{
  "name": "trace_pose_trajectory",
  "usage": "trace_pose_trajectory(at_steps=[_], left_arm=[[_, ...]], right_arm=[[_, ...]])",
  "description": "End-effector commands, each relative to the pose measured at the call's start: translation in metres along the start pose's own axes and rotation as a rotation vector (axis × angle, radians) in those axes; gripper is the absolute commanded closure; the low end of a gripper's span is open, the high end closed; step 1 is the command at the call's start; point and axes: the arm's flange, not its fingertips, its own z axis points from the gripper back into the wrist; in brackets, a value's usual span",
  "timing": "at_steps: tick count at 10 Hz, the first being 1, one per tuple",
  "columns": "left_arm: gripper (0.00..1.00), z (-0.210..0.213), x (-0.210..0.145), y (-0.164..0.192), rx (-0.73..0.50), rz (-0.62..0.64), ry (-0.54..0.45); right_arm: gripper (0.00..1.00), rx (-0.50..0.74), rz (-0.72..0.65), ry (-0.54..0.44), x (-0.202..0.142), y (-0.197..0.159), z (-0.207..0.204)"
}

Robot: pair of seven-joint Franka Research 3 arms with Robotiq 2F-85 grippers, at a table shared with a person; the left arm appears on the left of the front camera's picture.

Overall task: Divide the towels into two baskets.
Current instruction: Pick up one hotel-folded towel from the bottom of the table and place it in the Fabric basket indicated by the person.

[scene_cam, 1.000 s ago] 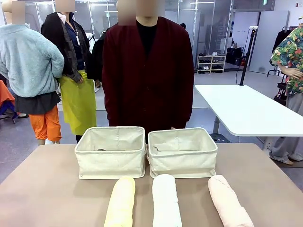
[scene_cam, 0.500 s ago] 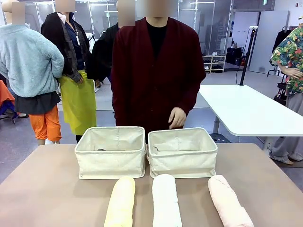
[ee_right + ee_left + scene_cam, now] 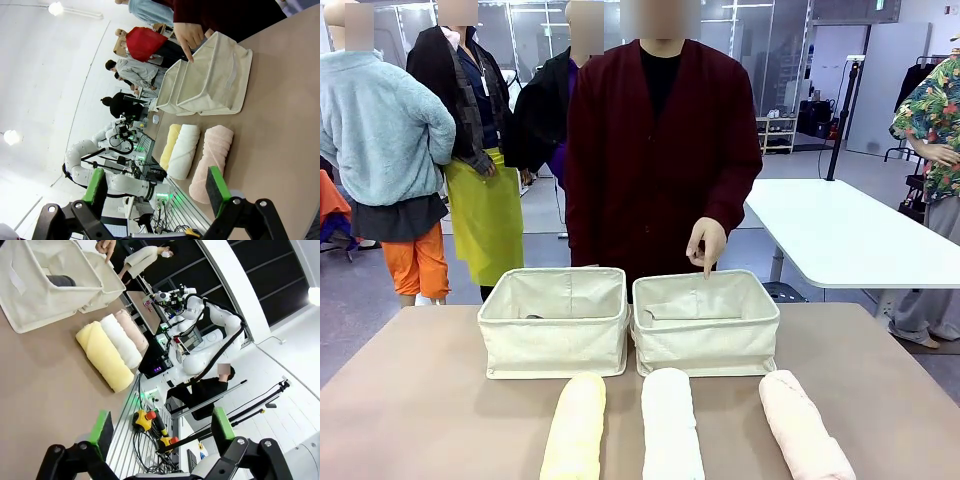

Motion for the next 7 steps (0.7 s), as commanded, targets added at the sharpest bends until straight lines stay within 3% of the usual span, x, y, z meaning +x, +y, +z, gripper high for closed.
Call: trace_pose_trajectory(at_steps=[1, 2, 3, 4, 7], left_arm=[[0.0, 0.004, -0.001, -0.005, 0.009, 0.004, 0.013], [0.0, 0.004, -0.001, -0.005, 0.009, 0.004, 0.013], [0.0, 0.004, -0.001, -0.005, 0.009, 0.004, 0.013], [0.0, 0.004, -0.001, -0.005, 0.009, 0.004, 0.013], [0.0, 0.004, -0.001, -0.005, 0.009, 0.004, 0.013]], right_arm=[[0.0, 0.005, 0.0, -0.003, 0.0, 0.005, 0.0], [0.0, 0.0, 0.0, 0.0, 0.0, 0.0, 0.0], [0.0, -0.132, -0.018, 0.14, -0.009, 0.016, -0.013], [0.0, -0.274, -0.046, 0.24, -0.013, 0.02, -0.045], [0.0, -0.458, -0.092, 0.399, -0.019, 0.02, -0.139]])
